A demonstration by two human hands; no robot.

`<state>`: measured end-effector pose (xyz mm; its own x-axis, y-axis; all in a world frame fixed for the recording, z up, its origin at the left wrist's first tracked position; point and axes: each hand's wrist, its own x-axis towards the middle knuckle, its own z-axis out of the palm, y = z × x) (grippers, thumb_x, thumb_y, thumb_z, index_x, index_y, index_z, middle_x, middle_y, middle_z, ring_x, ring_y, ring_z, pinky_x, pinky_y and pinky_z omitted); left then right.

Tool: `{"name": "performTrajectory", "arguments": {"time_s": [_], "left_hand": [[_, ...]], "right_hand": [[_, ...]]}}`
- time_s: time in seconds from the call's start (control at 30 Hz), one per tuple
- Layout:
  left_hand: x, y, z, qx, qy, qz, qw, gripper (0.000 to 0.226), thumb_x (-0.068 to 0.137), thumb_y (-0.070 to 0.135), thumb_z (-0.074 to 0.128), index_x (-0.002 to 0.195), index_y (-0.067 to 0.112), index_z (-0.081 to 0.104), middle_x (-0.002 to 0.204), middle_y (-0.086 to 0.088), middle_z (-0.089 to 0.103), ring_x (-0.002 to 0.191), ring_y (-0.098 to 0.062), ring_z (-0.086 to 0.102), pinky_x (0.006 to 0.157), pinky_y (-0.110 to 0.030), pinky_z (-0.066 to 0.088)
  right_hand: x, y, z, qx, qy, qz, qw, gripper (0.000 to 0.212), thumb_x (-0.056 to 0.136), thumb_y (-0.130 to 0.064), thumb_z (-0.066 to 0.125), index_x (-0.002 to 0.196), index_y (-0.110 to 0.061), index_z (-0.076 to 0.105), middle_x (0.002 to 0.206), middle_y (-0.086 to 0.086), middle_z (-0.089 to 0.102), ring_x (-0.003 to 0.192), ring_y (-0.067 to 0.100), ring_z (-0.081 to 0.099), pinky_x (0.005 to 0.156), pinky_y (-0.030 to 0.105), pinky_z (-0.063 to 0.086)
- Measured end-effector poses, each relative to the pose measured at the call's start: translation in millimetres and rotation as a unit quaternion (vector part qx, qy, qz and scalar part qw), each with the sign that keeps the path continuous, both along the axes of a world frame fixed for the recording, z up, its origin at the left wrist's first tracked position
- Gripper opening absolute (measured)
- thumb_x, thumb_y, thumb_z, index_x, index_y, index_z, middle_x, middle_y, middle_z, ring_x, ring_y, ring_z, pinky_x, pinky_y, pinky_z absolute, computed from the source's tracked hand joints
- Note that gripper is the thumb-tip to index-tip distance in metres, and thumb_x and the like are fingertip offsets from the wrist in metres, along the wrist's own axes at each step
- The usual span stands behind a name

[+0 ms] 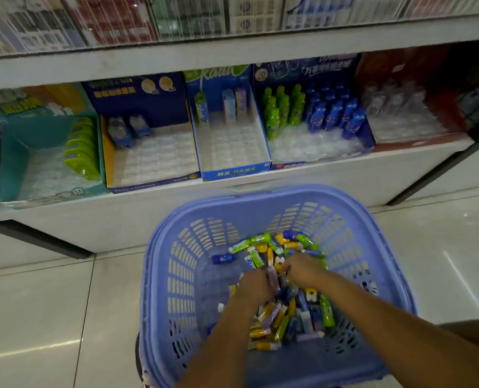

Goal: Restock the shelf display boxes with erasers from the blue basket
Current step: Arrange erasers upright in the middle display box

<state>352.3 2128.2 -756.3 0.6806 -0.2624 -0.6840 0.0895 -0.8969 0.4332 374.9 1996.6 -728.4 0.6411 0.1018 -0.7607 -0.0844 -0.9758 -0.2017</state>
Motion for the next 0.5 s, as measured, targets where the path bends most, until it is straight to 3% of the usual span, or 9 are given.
{"name": "performTrajectory", "arguments": {"time_s": [0.1, 0.2, 0.27, 0.33, 0.43, 0.5], "left_hand": [[0, -4, -14, 0.051, 0.004, 0.040, 0.998, 0.029, 0.092, 0.024, 0.054, 0.110, 0.005, 0.065, 0.112, -0.016, 0.066, 0.106, -0.030, 0.062, 0.087, -0.034, 0.048], [0, -7, -20, 0.041, -0.015, 0.079, 0.996, 0.028, 0.094, 0.027, 0.048, 0.099, 0.007, 0.067, 0.105, -0.015, 0.068, 0.100, -0.030, 0.064, 0.081, -0.034, 0.050], [3, -4, -22, 0.018, -0.006, 0.146, 0.989, 0.031, 0.094, 0.031, 0.049, 0.075, 0.010, 0.059, 0.089, -0.012, 0.066, 0.093, -0.028, 0.066, 0.072, -0.031, 0.048], [9, 2, -26, -0.006, 0.020, 0.199, 0.980, 0.036, 0.090, 0.029, 0.058, 0.060, 0.013, 0.048, 0.071, -0.008, 0.058, 0.075, -0.023, 0.066, 0.062, -0.027, 0.048], [20, 13, -26, -0.083, 0.116, 0.256, 0.956, 0.020, 0.079, 0.014, 0.073, 0.065, 0.007, 0.060, 0.071, -0.013, 0.064, 0.043, -0.012, 0.059, 0.044, -0.020, 0.050], [21, 19, -19, -0.154, 0.165, 0.335, 0.915, 0.013, 0.076, 0.004, 0.075, 0.072, 0.001, 0.063, 0.080, -0.020, 0.065, 0.050, -0.018, 0.063, 0.054, -0.028, 0.057]], "right_hand": [[-1, 10, -16, -0.023, 0.012, 0.016, 1.000, 0.027, 0.092, -0.003, 0.045, 0.105, 0.000, 0.068, 0.102, 0.017, 0.065, 0.090, 0.028, 0.061, 0.082, 0.034, 0.051], [1, 17, -24, -0.018, 0.001, -0.019, 1.000, 0.024, 0.095, -0.009, 0.041, 0.080, -0.009, 0.061, 0.068, 0.003, 0.045, 0.063, 0.015, 0.046, 0.063, 0.027, 0.044], [2, 16, -31, 0.014, -0.005, -0.080, 0.997, 0.018, 0.096, -0.019, 0.044, 0.082, -0.014, 0.054, 0.066, -0.005, 0.041, 0.061, 0.008, 0.040, 0.068, 0.026, 0.041], [0, 12, -33, 0.054, -0.008, -0.120, 0.991, 0.018, 0.093, -0.024, 0.049, 0.086, -0.014, 0.062, 0.070, -0.004, 0.051, 0.068, 0.011, 0.050, 0.072, 0.026, 0.044], [-1, 10, -32, 0.102, -0.016, -0.144, 0.984, 0.024, 0.092, -0.019, 0.055, 0.096, -0.004, 0.073, 0.083, 0.008, 0.066, 0.070, 0.012, 0.056, 0.054, 0.010, 0.037], [-3, 11, -23, 0.130, -0.038, -0.151, 0.979, 0.018, 0.089, -0.016, 0.058, 0.088, -0.004, 0.072, 0.077, 0.009, 0.062, 0.066, 0.009, 0.051, 0.052, 0.009, 0.035]]}}
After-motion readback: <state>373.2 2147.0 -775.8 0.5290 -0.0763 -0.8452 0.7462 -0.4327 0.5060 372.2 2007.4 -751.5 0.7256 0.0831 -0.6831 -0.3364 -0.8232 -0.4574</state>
